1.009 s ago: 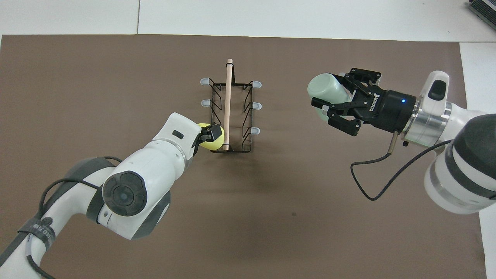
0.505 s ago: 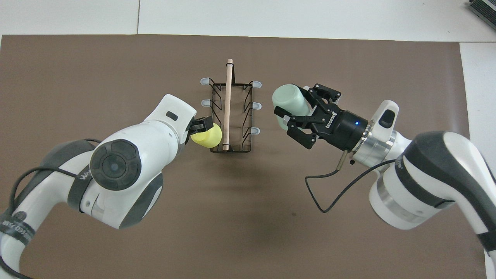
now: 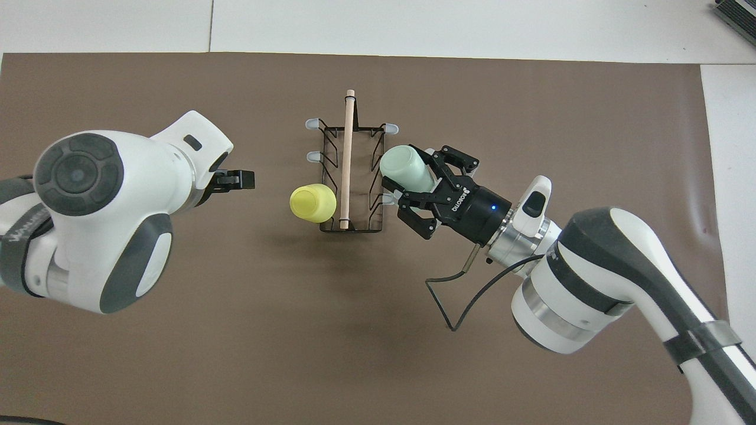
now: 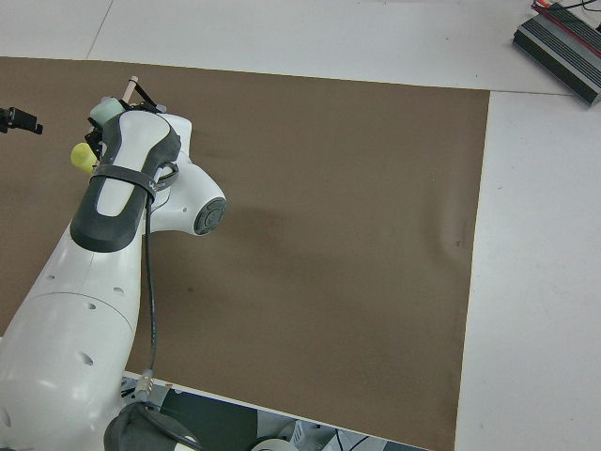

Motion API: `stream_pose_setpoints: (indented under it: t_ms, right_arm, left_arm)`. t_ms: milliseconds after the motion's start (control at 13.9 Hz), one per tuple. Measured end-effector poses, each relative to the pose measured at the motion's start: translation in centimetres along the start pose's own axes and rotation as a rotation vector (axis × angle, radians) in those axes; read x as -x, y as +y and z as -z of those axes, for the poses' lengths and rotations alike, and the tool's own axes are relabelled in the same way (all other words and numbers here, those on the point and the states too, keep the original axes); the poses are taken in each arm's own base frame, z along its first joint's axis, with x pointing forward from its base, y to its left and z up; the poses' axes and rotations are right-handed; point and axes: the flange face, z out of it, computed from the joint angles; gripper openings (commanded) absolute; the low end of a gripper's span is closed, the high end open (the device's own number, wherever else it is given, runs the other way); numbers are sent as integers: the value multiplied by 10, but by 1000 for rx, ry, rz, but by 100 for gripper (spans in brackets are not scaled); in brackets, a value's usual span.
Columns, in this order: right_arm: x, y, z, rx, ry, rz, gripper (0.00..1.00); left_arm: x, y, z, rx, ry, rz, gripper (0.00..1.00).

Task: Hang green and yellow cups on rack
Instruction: 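Open the left gripper and withdraw it while the right gripper nears the rack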

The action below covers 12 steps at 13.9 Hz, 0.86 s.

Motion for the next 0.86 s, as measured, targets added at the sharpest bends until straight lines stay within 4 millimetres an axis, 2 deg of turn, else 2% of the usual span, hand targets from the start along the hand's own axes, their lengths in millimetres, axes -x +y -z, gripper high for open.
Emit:
stream_pose_setpoints:
  t_ms: [216, 577, 721, 865]
  right_arm:
    - [24, -5, -12, 11, 6, 8, 40]
    - [47, -6, -21, 18, -7, 9, 40]
    - [56, -5, -24, 31, 1, 7, 40]
    - [58, -4, -26, 33, 4, 4, 40]
  left_arm:
    - [-14, -49, 10, -30, -46, -94, 100]
    - [-31, -145, 38, -15, -96, -58, 100]
    - [-36, -169, 58, 9, -94, -71, 100]
    - [-41, -181, 83, 34, -85, -104, 100]
